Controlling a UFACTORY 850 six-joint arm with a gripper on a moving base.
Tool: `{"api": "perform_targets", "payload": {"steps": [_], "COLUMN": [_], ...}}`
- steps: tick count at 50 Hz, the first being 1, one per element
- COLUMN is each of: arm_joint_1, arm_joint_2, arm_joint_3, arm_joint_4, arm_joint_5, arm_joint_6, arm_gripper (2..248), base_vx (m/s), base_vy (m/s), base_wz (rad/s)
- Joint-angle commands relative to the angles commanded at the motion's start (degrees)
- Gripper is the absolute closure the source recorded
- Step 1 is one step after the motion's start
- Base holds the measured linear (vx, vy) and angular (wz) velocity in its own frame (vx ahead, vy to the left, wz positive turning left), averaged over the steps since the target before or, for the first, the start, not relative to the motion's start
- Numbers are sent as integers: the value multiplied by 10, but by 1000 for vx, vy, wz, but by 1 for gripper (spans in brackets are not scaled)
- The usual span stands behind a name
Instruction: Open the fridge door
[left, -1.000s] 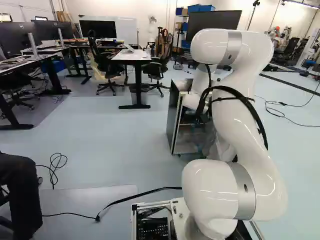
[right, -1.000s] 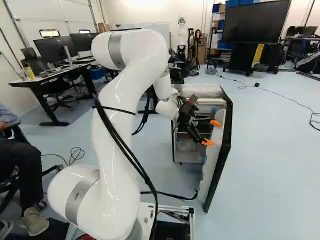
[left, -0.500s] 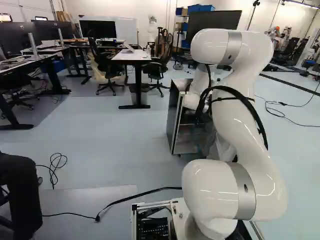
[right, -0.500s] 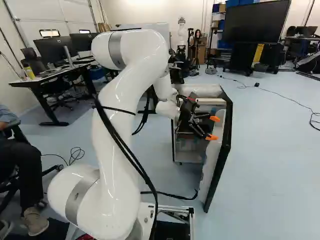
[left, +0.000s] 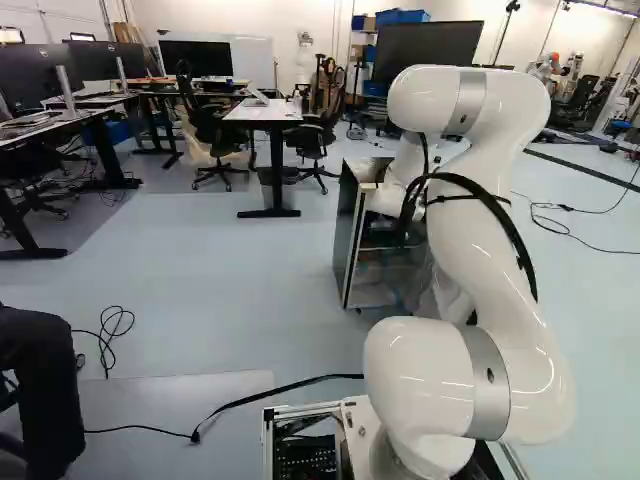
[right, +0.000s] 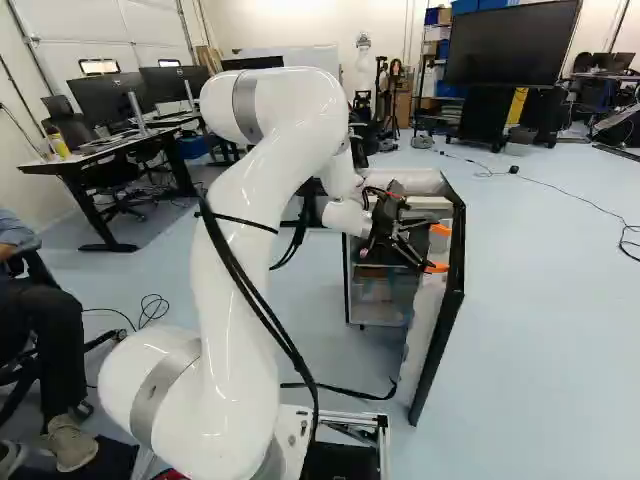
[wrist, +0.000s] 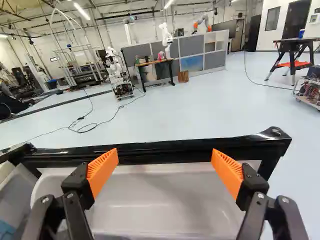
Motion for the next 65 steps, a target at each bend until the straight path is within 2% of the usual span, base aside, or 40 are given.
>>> {"api": "perform_targets", "payload": {"steps": [28, 33, 47, 65], "arm_joint_1": [-59, -64, -64, -41], "arm_joint_2": [-33, -36, -31, 2], "arm_joint_3": [-63, -68, -59, 4], "arm_joint_4": [0, 0, 0, -9], "arm_joint_5": [0, 0, 0, 0], "arm_joint_6": [0, 0, 0, 0], "arm_gripper": [3, 3, 3, 3], "base_vx": [0, 0, 0, 0], "base_vy": [0, 0, 0, 0], "base_wz": [0, 0, 0, 0]}}
